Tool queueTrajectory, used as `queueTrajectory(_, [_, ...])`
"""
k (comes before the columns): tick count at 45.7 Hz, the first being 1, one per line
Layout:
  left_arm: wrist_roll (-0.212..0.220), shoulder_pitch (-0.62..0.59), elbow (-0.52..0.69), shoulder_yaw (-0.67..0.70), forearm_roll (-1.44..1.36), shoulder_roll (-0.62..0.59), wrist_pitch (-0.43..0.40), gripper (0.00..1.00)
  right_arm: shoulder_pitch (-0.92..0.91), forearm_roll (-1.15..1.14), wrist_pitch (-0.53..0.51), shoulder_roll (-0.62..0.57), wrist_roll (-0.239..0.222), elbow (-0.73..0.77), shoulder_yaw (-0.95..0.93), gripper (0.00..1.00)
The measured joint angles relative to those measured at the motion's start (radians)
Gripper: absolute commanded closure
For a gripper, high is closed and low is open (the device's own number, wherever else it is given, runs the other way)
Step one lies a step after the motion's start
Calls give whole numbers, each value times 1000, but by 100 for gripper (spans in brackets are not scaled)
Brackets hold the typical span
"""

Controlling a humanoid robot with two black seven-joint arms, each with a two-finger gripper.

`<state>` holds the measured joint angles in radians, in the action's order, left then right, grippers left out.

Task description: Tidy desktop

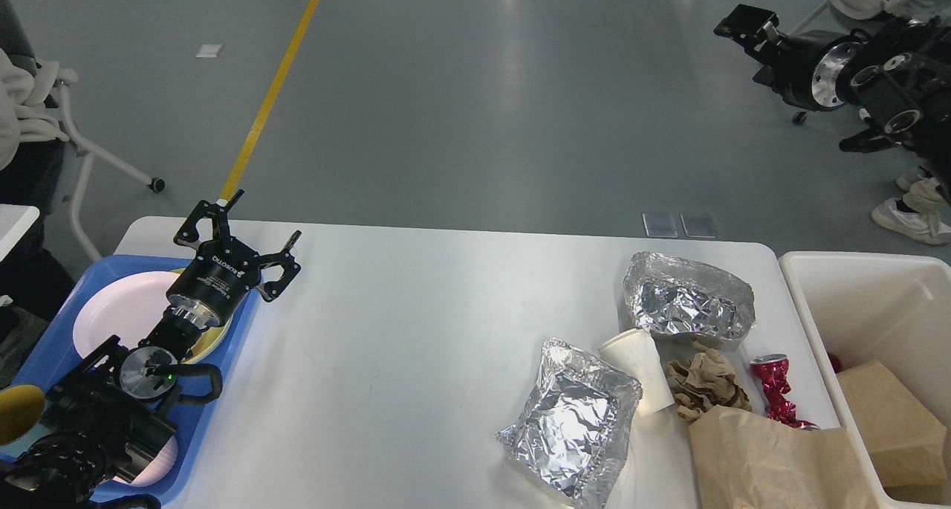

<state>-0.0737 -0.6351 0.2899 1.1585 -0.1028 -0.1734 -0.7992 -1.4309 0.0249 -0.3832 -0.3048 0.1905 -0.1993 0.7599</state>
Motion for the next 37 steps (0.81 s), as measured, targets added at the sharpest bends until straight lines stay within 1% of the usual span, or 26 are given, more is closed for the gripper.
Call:
queueTrajectory(5, [0,0,0,0,0,0,0,3,-34,-5,0,7,-1,-49,80,0])
queueTrajectory(11, [0,0,0,0,0,0,0,3,-45,-10,-9,13,-1,-83,116,0])
queueTrajectory(17, [0,0,0,0,0,0,0,3,-46,-38,-13,6,-1,-140,193,0])
queueTrajectory(22, [0,0,0,0,0,0,0,3,-59,-68,-15,-14,0,-243,283,0])
queueTrajectory(29, [0,0,0,0,0,0,0,3,-126,-77,-20,-54,0,-376,391,0])
queueTrajectory(31, [0,0,0,0,0,0,0,3,-155,-77,-37,-58,0,-412,438,0])
queueTrajectory(37, [0,0,0,0,0,0,0,3,-214,-77,-113,-72,0,-436,525,0])
